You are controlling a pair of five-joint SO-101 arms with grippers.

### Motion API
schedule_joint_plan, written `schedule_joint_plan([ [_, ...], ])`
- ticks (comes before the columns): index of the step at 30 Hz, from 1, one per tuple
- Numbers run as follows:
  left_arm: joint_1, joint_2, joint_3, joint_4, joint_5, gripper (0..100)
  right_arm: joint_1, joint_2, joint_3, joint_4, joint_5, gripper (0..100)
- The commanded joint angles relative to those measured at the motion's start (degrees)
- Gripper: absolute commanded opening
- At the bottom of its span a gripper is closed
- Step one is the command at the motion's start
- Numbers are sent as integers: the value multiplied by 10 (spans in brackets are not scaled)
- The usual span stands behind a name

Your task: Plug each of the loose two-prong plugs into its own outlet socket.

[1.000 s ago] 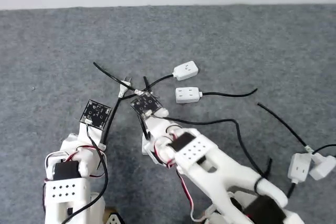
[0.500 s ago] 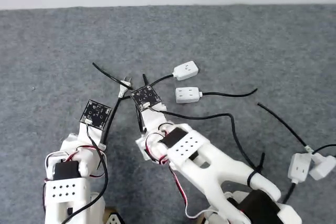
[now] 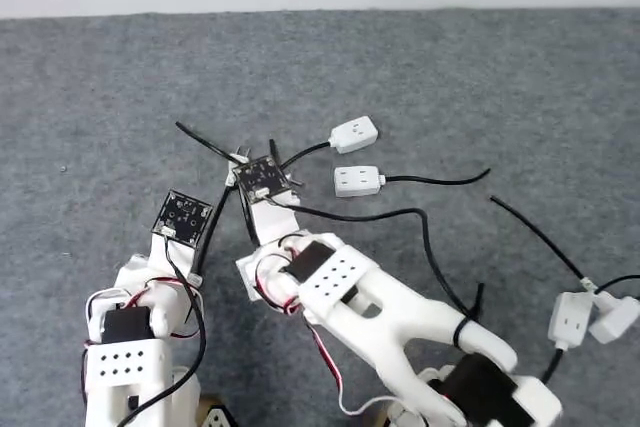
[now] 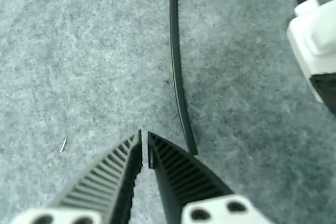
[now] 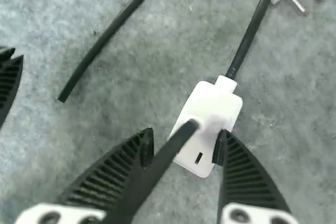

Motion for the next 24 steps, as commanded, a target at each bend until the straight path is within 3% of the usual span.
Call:
schedule_joint_plan([
  [1,-4,-8,-4,-11,4,15,12,42,-41,-21,17,211],
  [5,-4,-8,-4,-11,4,15,19,71,-52,-21,59,278],
  [14,-22,-8,-6,-11,4,16,18,81,-57,-26,67,279],
  [19,-22,-8,-6,-11,4,16,22,84,-57,-42,69,147],
  [24,-21,-8,-5,-11,4,16,19,119,-85,-17,139,2],
])
